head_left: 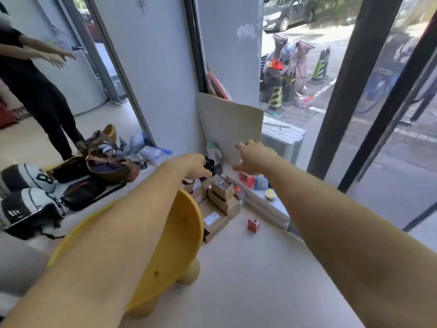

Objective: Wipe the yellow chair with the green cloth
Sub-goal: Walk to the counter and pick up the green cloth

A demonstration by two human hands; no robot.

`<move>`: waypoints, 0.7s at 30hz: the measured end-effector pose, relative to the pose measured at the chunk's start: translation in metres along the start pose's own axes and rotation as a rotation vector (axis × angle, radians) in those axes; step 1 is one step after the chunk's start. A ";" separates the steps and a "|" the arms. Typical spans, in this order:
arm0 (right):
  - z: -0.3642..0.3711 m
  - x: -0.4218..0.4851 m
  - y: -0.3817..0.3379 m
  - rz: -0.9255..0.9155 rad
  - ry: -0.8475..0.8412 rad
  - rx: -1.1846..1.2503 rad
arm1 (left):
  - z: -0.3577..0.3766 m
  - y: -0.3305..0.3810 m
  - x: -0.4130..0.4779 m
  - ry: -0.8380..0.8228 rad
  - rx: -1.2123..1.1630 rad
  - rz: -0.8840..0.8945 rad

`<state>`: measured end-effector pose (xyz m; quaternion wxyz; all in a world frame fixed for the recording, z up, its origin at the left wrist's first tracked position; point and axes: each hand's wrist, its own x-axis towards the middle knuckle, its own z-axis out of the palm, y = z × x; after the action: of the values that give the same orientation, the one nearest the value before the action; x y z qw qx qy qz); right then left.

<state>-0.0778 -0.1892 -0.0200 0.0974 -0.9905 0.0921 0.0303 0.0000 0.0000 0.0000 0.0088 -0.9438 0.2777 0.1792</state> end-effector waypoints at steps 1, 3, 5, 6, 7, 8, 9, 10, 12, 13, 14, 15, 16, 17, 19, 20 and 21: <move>0.011 -0.012 0.010 0.034 -0.027 -0.007 | 0.014 0.009 0.005 -0.041 -0.001 0.025; 0.038 -0.037 0.032 0.086 -0.054 0.007 | 0.044 0.028 0.011 -0.100 -0.017 0.085; 0.066 -0.070 0.051 0.129 -0.077 0.048 | 0.074 0.050 0.013 -0.167 -0.005 0.148; 0.079 -0.084 0.059 0.166 -0.103 0.062 | 0.088 0.061 0.014 -0.184 0.024 0.189; 0.091 -0.098 0.067 0.220 -0.133 0.083 | 0.101 0.071 0.016 -0.192 0.037 0.229; 0.099 -0.113 0.072 0.289 -0.172 0.097 | 0.112 0.082 0.015 -0.203 0.048 0.260; 0.110 -0.129 0.078 0.354 -0.201 0.121 | 0.125 0.092 0.017 -0.206 0.048 0.293; 0.120 -0.145 0.083 0.412 -0.218 0.151 | 0.137 0.103 0.017 -0.212 0.044 0.327; 0.140 -0.181 0.092 0.521 -0.227 0.211 | 0.160 0.127 0.011 -0.236 0.064 0.403; 0.150 -0.201 0.095 0.579 -0.228 0.241 | 0.172 0.138 0.007 -0.255 0.078 0.446; 0.159 -0.222 0.097 0.638 -0.232 0.265 | 0.184 0.150 0.001 -0.280 0.095 0.490; 0.167 -0.245 0.098 0.698 -0.240 0.289 | 0.196 0.161 -0.004 -0.302 0.110 0.538; 0.176 -0.268 0.099 0.760 -0.249 0.323 | 0.210 0.173 -0.011 -0.326 0.122 0.586; 0.186 -0.292 0.099 0.826 -0.252 0.361 | 0.224 0.184 -0.018 -0.352 0.136 0.640; 0.203 -0.341 0.097 0.959 -0.246 0.433 | 0.251 0.210 -0.036 -0.398 0.173 0.754; 0.209 -0.367 0.095 1.022 -0.248 0.461 | 0.264 0.225 -0.047 -0.419 0.203 0.811; 0.216 -0.393 0.093 1.082 -0.248 0.488 | 0.277 0.240 -0.059 -0.440 0.237 0.862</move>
<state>-0.4898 -0.1663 -0.2183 0.3025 -0.7411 0.5751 0.1689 -0.2652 -0.1403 -0.2191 0.0995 -0.6753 0.6527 0.3286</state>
